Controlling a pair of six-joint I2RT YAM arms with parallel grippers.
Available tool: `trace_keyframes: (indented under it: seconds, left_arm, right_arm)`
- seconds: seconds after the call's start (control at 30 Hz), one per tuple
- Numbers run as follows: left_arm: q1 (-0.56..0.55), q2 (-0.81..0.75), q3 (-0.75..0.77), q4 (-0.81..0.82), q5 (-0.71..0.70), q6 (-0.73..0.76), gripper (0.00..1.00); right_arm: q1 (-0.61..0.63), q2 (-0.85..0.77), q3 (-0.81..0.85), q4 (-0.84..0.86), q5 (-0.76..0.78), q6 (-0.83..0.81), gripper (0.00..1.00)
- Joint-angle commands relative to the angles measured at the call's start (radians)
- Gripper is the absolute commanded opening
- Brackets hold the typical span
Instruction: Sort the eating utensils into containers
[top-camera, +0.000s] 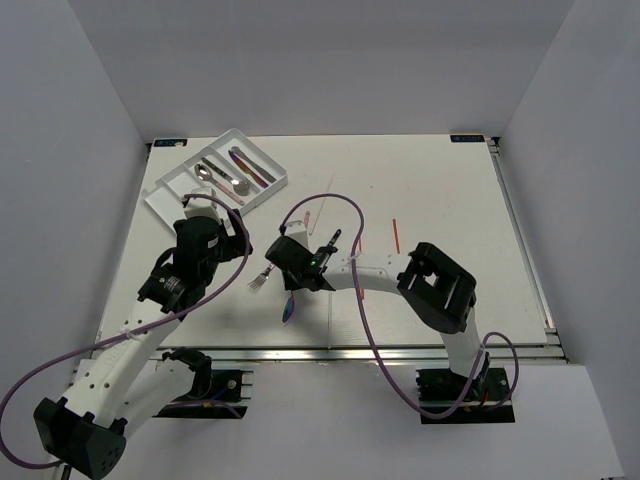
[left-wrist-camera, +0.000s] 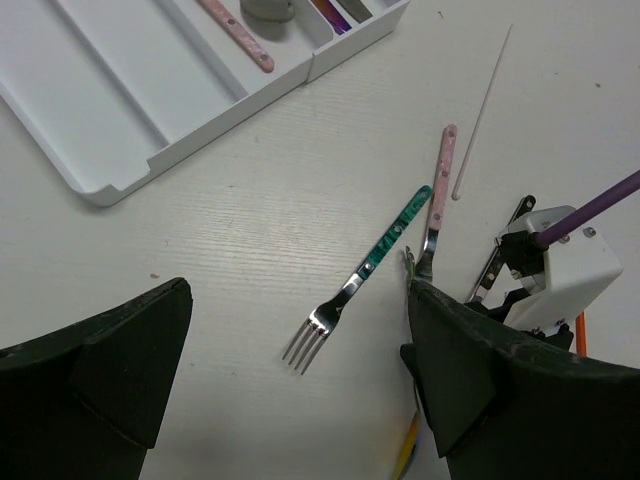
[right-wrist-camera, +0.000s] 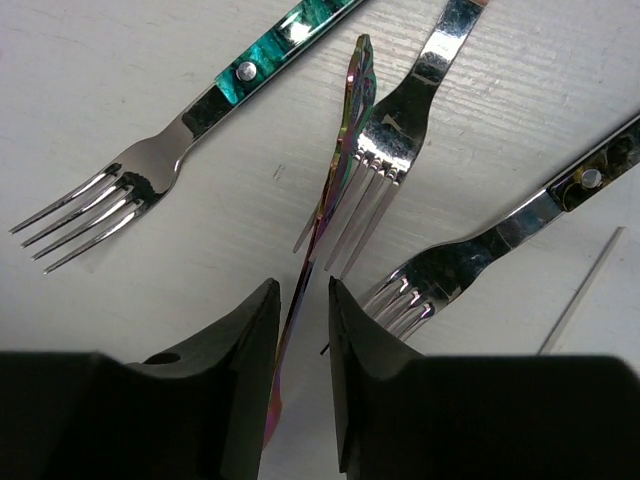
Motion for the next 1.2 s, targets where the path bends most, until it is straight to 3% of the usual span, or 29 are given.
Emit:
trace_keyframes:
  seconds: [0.0,0.1,0.23,0.33,0.93,1.03,1.17]
  left_arm:
    - [-0.001,-0.01,0.006,-0.013,-0.007,0.026,0.98]
    - [-0.001,-0.013,0.006,-0.012,-0.002,0.031,0.98]
    - [-0.001,-0.014,0.006,-0.01,0.004,0.034,0.98]
    - [-0.001,-0.011,0.007,-0.01,0.012,0.036,0.98]
    - [0.001,-0.013,0.006,0.004,0.065,0.017,0.98]
    - [0.002,-0.033,-0.002,0.047,0.163,-0.027,0.98]
    - [0.002,-0.06,-0.081,0.241,0.385,-0.139,0.98]
  right_arm:
    - [0.008,0.003,0.055,-0.011,0.047,0.034,0.32]
    - [0.011,0.031,0.071,-0.028,0.058,0.041,0.26]
    - [0.015,0.032,0.07,-0.029,0.064,0.052,0.08]
    - [0.016,0.017,0.068,-0.028,0.076,0.057,0.0]
    - [0.021,-0.15,-0.005,-0.028,0.142,0.014,0.0]
    - [0.021,-0.228,-0.069,0.058,0.097,-0.035,0.0]
    - [-0.01,-0.421,-0.211,0.257,-0.134,-0.158,0.0]
